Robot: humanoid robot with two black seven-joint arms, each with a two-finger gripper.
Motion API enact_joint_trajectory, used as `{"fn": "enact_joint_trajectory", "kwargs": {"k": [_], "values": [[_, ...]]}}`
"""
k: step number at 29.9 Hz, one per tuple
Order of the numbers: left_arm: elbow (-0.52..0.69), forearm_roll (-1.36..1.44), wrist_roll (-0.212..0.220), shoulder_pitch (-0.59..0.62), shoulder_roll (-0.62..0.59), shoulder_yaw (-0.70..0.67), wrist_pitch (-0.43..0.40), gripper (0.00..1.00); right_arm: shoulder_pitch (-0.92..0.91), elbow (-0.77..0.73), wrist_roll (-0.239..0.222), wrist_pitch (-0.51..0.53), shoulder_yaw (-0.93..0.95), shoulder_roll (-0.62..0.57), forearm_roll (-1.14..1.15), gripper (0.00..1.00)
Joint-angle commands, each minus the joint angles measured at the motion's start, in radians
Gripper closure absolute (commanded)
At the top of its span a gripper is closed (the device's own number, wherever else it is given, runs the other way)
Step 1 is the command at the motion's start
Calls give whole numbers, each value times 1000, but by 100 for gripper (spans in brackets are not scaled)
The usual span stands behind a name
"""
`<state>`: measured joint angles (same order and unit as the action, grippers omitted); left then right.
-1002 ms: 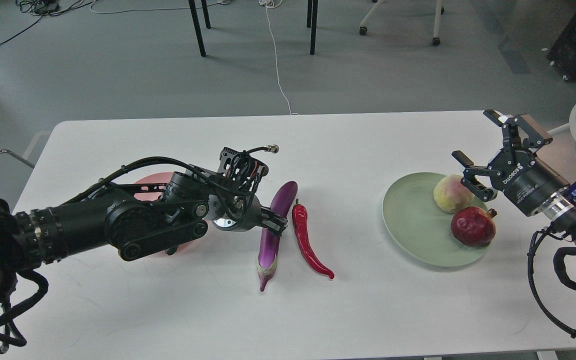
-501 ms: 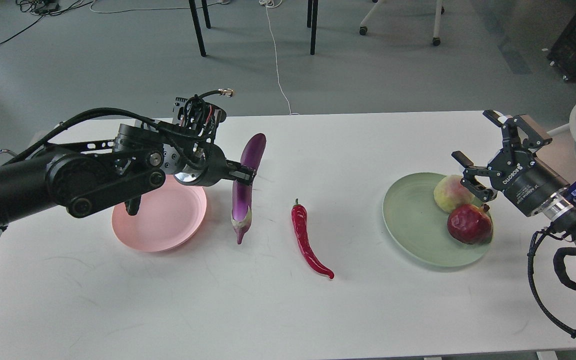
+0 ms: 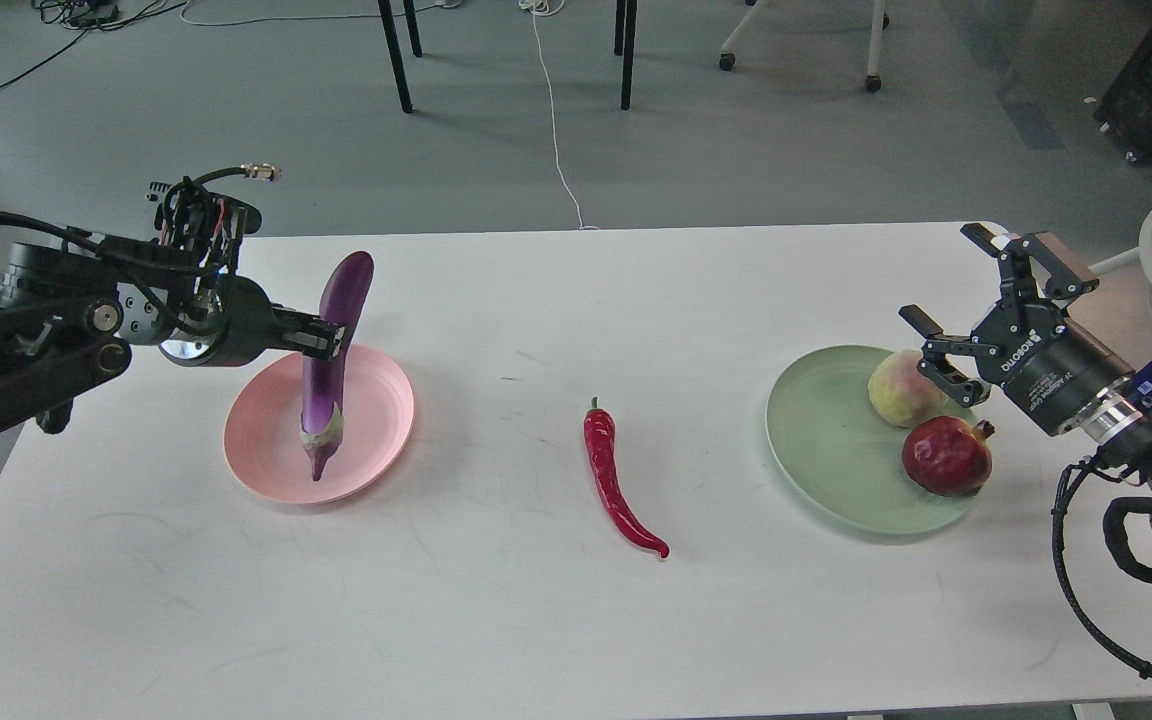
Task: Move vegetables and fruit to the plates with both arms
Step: 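Lift the eggplant and lower it onto the pink plate, then reach the left gripper to the red chili pepper and grasp it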
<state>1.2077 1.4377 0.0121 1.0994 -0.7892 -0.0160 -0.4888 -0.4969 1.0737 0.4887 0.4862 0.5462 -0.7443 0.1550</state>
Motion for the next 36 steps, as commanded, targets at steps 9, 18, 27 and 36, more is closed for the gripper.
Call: {"fn": "enact_joint_trajectory", "kwargs": {"k": [9, 18, 27, 36], "values": [[19, 35, -9, -75, -51, 1, 0, 73, 1, -1, 0, -1, 0, 0, 1, 2], [9, 43, -9, -87, -48, -1, 0, 51, 3, -1, 0, -1, -3, 2, 1, 2], [18, 87, -60, -67, -38, -28, 0, 8, 1, -1, 0, -1, -2, 2, 3, 2], [173, 66, 20, -27, 119, -226, 0, 2, 3, -3, 0, -1, -3, 3, 3, 2]]}}
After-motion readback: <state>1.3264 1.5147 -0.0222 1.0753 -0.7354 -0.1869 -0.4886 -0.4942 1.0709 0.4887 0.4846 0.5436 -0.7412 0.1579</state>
